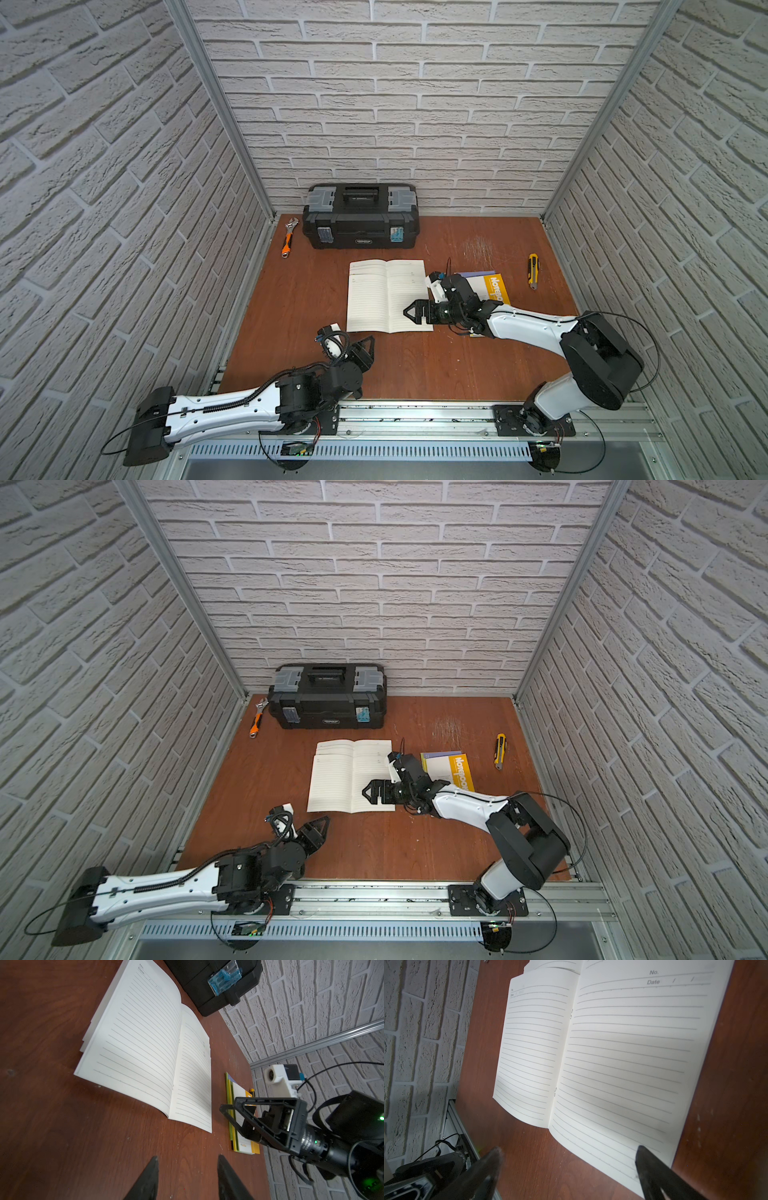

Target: Close the notebook

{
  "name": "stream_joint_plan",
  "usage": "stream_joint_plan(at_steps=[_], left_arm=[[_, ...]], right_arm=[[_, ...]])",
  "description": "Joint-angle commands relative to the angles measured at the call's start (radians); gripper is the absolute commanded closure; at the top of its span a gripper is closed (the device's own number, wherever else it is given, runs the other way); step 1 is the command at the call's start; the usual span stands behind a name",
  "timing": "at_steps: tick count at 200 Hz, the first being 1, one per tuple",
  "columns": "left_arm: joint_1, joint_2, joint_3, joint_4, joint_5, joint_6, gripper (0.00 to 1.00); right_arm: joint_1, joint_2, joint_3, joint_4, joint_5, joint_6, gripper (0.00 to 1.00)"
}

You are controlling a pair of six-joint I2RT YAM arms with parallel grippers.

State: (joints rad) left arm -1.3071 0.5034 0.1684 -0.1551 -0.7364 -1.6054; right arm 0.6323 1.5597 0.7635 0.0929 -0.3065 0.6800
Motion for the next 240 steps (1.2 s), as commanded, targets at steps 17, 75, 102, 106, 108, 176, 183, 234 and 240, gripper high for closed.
stream_joint_plan(at_steps=[17,75,102,106,108,176,183,234,240], left_arm=[[0.081,-0.171,0.012,-0.189,0.122,0.130,0.53],[0.166,-0.133,-0.040,-0.112,0.249,0.140,0.54],[0.195,0.003,-0.028,-0.006,0.273,0.143,0.53],[0.200,0.022,-0.031,0.015,0.278,0.142,0.53],[0.202,0.033,-0.032,0.028,0.281,0.140,0.53],[0.264,0.287,-0.076,0.358,0.306,0.149,0.50],[0.267,0.292,-0.070,0.361,0.301,0.157,0.50],[0.273,0.294,-0.042,0.358,0.295,0.185,0.50],[0.274,0.296,-0.043,0.354,0.291,0.183,0.50]], right_arm=[[0.009,0.042,0.023,0.082,0.016,0.011,0.00],[0.015,0.101,0.022,0.119,0.010,0.026,0.00],[0.017,0.120,0.022,0.120,0.014,0.024,0.00],[0.018,0.123,0.022,0.119,0.015,0.022,0.00],[0.017,0.124,0.023,0.117,0.015,0.021,0.00],[0.018,0.134,0.019,0.082,0.019,0.017,0.00],[0.019,0.133,0.019,0.080,0.018,0.016,0.00],[0.018,0.133,0.022,0.079,0.015,0.018,0.00],[0.018,0.135,0.020,0.082,0.013,0.017,0.00]])
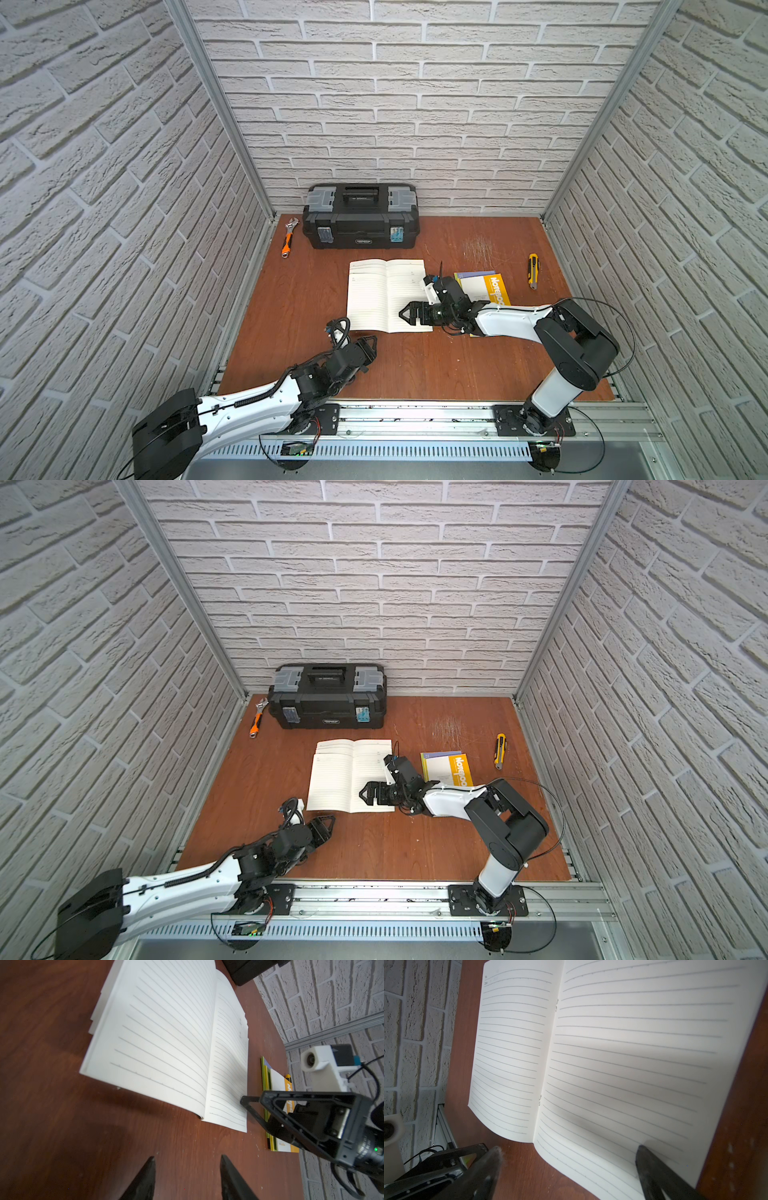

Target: Close the notebook

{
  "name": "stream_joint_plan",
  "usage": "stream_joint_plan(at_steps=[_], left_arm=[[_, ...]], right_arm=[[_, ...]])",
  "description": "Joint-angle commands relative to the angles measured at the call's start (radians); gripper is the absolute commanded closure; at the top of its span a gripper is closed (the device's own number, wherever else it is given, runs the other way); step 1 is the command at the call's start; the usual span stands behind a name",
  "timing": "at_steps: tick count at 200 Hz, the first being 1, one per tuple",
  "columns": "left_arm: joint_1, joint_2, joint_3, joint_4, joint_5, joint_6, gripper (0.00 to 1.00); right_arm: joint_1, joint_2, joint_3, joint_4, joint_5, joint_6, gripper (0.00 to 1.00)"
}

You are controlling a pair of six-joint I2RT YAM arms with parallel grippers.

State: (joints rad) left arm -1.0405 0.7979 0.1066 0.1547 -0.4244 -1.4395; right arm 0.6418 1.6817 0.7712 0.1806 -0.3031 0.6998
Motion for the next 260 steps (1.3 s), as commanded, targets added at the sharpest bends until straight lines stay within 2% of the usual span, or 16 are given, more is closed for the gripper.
stream_joint_plan(at_steps=[1,151,202,260], left_arm=[[0.008,0.001,0.019,0.043,-0.022,0.016,0.50],[0.118,0.187,0.034,0.256,0.031,0.059,0.49],[0.129,0.231,0.065,0.283,0.038,0.080,0.49],[0.130,0.221,0.129,0.229,0.057,0.126,0.49]], right_arm=[[0.009,0.013,0.013,-0.005,0.009,-0.001,0.00],[0.010,0.011,0.008,-0.018,0.003,-0.008,0.00],[0.009,0.023,0.007,-0.022,0.002,-0.016,0.00],[0.009,0.027,0.016,-0.027,-0.001,-0.015,0.00]])
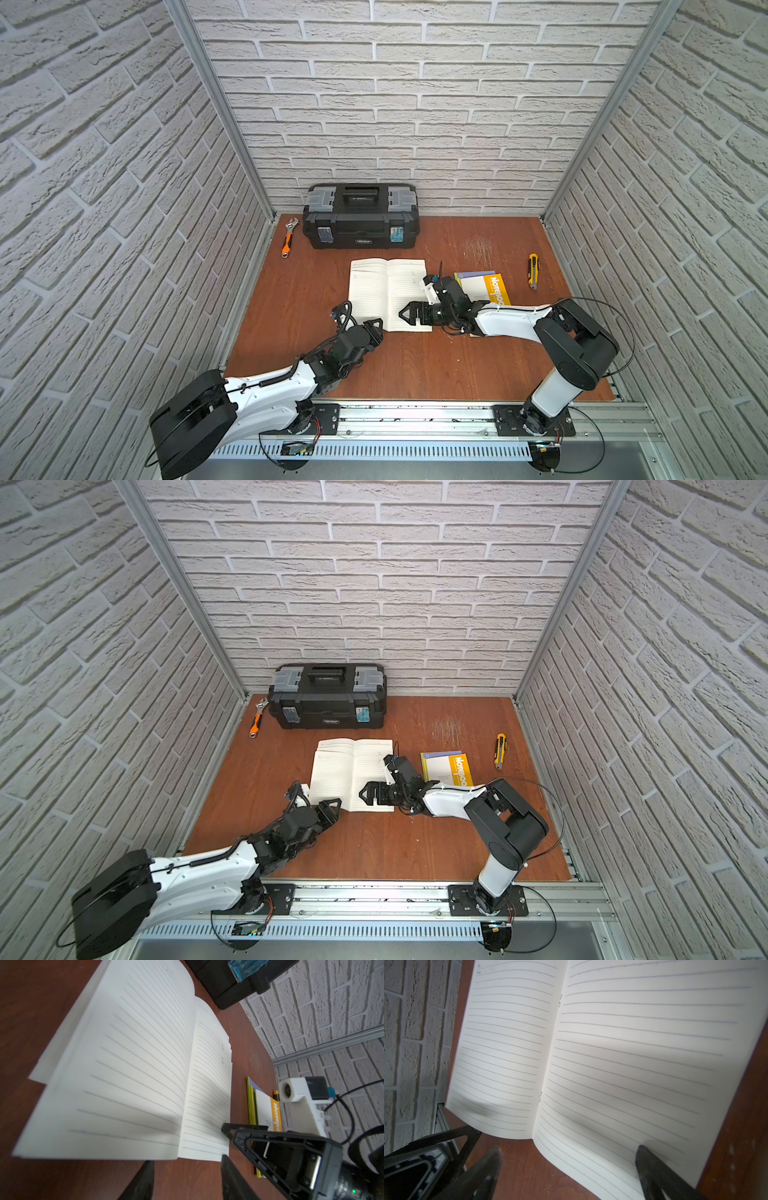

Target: Close the notebook

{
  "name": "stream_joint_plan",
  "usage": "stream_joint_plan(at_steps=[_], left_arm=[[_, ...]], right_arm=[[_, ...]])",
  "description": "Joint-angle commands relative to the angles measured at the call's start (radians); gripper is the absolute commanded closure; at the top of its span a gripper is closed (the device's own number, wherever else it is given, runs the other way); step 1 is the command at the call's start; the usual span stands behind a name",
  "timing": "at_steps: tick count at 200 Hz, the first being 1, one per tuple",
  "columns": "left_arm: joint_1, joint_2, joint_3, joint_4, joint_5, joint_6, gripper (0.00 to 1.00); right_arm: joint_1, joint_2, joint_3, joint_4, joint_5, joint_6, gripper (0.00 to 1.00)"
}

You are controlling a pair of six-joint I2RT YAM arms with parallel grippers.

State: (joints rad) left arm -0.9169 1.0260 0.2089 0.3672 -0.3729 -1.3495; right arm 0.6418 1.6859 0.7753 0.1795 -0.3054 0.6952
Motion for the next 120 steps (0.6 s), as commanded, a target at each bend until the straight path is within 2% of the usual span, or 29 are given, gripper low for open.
stream_joint_plan(at_steps=[1,120], left_arm=[[0.006,-0.007,0.028,0.017,0.005,0.036,0.49],[0.008,0.017,0.111,-0.023,0.037,0.079,0.48]], right_arm=[[0.009,0.023,0.012,-0.027,0.000,-0.011,0.00],[0.009,0.020,0.013,-0.041,0.000,-0.017,0.00]])
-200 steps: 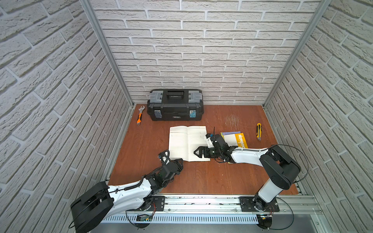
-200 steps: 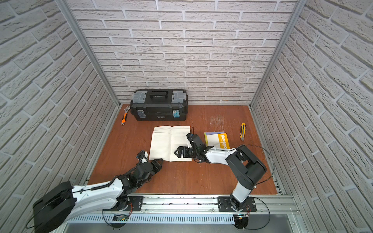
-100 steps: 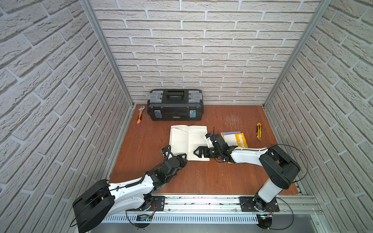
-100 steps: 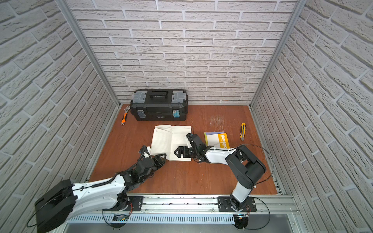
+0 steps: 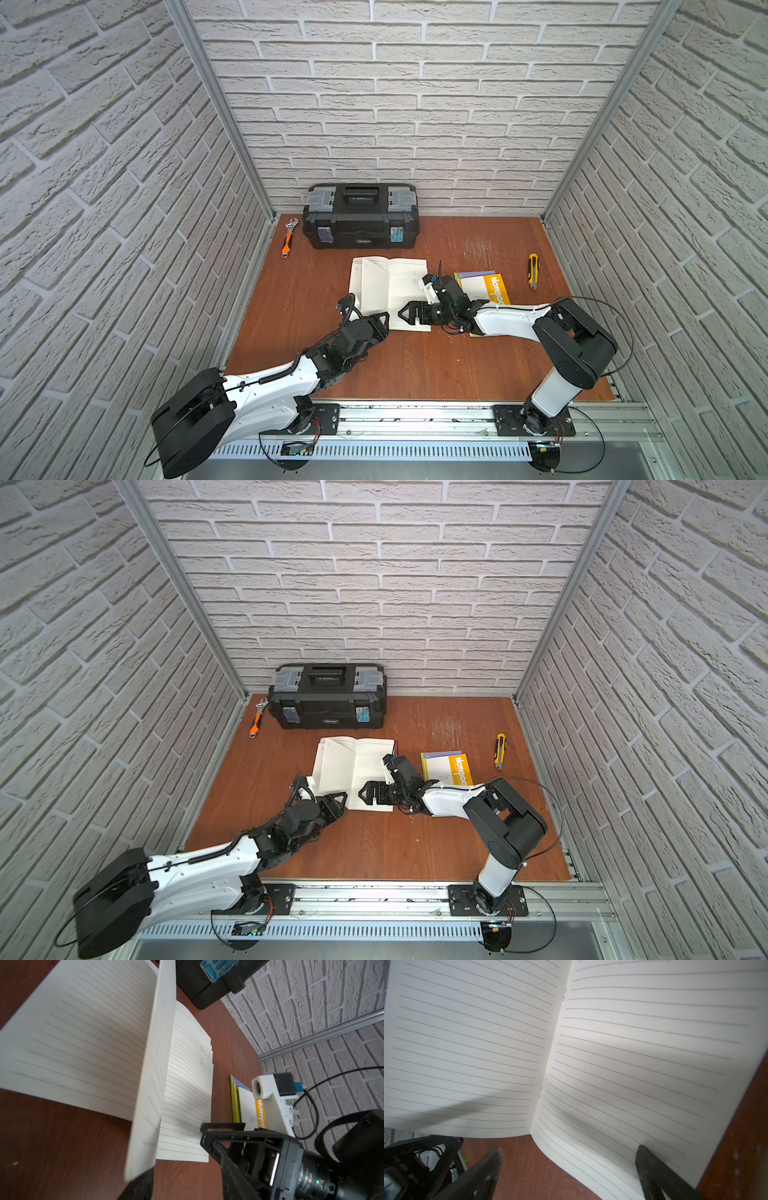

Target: Close the notebook

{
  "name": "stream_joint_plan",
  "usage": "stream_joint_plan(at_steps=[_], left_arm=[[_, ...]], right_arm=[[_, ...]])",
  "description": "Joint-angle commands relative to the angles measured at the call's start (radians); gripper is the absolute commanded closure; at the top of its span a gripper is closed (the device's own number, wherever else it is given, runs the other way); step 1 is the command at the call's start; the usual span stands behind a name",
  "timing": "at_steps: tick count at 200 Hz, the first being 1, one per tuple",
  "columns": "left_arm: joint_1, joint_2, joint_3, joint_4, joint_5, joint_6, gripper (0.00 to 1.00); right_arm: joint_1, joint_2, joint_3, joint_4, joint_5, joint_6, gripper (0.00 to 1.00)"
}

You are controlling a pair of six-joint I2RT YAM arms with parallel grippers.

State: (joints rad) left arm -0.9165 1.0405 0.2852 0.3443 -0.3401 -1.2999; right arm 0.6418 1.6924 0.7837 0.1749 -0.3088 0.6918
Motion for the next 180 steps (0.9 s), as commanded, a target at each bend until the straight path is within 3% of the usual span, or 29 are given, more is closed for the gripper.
stream_joint_plan(at_steps=[1,98,180], left_arm=[[0.008,0.003,0.035,0.000,0.004,0.030,0.48],[0.018,0.057,0.074,-0.017,0.020,0.057,0.48],[0.057,0.080,0.200,-0.167,0.031,0.160,0.52]], right_arm=[[0.009,0.014,0.005,-0.037,0.004,-0.014,0.00],[0.009,0.004,-0.013,-0.031,0.001,-0.014,0.00],[0.006,-0.006,-0.020,-0.030,0.001,-0.016,0.00]])
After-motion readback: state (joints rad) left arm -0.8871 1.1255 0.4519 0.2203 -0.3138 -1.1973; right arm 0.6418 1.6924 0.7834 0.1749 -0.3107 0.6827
